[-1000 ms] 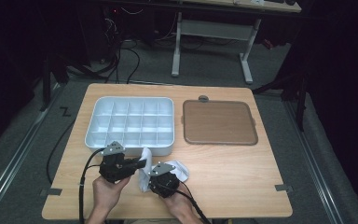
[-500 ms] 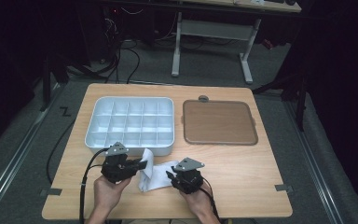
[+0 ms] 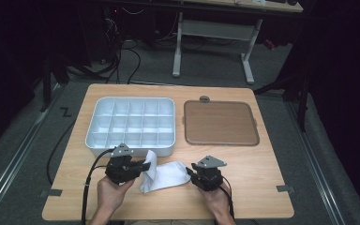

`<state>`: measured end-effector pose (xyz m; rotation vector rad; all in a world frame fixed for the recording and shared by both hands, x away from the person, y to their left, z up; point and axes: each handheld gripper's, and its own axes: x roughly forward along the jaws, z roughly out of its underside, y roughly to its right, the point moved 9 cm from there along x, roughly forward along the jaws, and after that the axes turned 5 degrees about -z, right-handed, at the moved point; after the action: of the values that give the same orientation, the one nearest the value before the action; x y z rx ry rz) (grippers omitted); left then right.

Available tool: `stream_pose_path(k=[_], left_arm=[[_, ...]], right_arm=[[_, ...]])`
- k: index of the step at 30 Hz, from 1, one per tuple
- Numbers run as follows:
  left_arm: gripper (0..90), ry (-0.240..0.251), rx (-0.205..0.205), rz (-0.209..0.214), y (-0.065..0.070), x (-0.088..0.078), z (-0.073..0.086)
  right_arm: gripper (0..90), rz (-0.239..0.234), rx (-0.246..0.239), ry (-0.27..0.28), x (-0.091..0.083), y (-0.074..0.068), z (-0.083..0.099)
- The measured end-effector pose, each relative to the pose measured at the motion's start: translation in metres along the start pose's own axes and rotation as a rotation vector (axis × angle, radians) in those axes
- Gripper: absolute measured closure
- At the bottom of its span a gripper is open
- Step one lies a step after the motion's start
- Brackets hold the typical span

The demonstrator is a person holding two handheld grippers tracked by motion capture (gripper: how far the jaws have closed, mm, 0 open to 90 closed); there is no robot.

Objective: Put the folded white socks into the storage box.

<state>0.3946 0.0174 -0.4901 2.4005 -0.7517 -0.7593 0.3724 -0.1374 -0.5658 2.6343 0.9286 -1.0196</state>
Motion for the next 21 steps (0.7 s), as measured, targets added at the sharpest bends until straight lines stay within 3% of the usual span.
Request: stream_pose_path(k=[7,14,21], left_arm=[[79.4,-0.015,0.016,-0.003,0.002,0.004,0.005],[79.3,-0.038,0.035,-0.001,0.007,0.009,0.013],[79.3,-0.057,0.061,-0.007,0.010,0.014,0.021]], right_arm=[[70.9,-0.021,0.002,-0.020,0.006,-0.001,0.004],[82.3,-0.056,0.026,-0.047,0.012,-0.004,0.013],[84.6,-0.060,0.040,-0.046,0.014,-0.008,0.015]])
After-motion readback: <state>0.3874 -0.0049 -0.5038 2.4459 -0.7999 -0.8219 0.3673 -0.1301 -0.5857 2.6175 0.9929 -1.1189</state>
